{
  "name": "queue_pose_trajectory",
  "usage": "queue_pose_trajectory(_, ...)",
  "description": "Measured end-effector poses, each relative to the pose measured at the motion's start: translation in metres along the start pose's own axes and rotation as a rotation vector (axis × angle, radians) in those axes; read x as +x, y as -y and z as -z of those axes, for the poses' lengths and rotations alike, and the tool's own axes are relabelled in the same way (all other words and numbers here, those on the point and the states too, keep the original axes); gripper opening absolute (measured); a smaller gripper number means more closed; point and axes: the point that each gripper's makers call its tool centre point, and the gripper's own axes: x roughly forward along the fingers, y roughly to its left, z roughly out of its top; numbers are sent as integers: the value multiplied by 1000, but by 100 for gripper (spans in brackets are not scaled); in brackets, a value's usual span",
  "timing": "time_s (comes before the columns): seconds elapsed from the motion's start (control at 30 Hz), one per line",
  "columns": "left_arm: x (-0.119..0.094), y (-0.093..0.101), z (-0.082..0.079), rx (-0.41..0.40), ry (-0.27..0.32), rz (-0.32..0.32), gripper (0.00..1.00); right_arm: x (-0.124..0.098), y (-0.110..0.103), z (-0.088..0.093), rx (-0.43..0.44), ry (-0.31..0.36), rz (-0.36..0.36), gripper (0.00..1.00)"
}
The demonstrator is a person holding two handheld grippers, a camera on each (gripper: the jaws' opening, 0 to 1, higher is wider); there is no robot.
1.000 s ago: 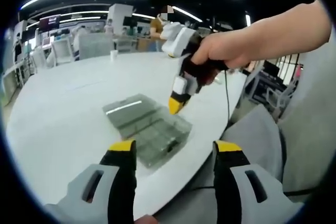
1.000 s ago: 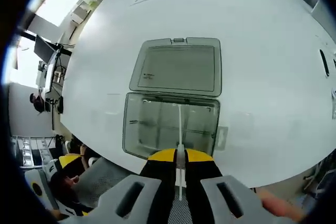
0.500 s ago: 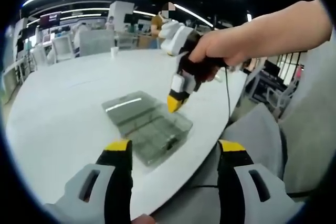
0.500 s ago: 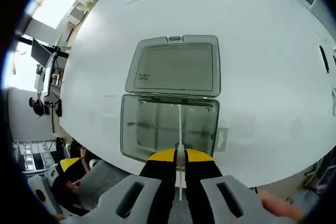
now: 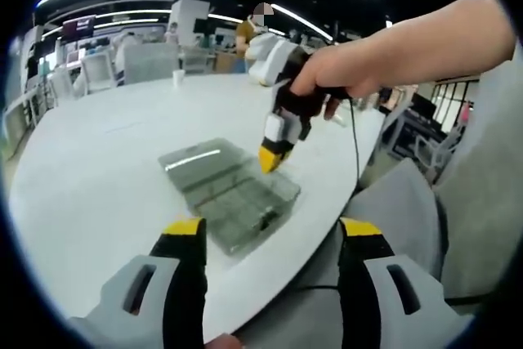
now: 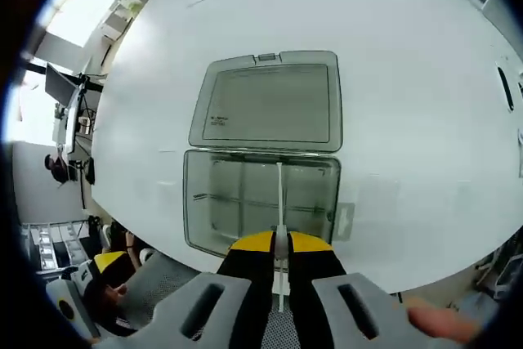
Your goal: Insert the divider into the dual guide fixture by aligning both edges with the guide slots and pushing it downward to the bottom, including one-sided entry, uneven engagement, binding, and posture correction.
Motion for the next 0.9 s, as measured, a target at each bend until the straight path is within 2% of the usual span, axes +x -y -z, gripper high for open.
queue_pose_trajectory(0.33,0,-2,1,-5,-4,-4,63,7,1,-8,15,-10,-11,0)
queue_pose_trajectory(0.9,2,-6,4,-18,-10,-8,62,14,4,-9,45,-33,-17,0)
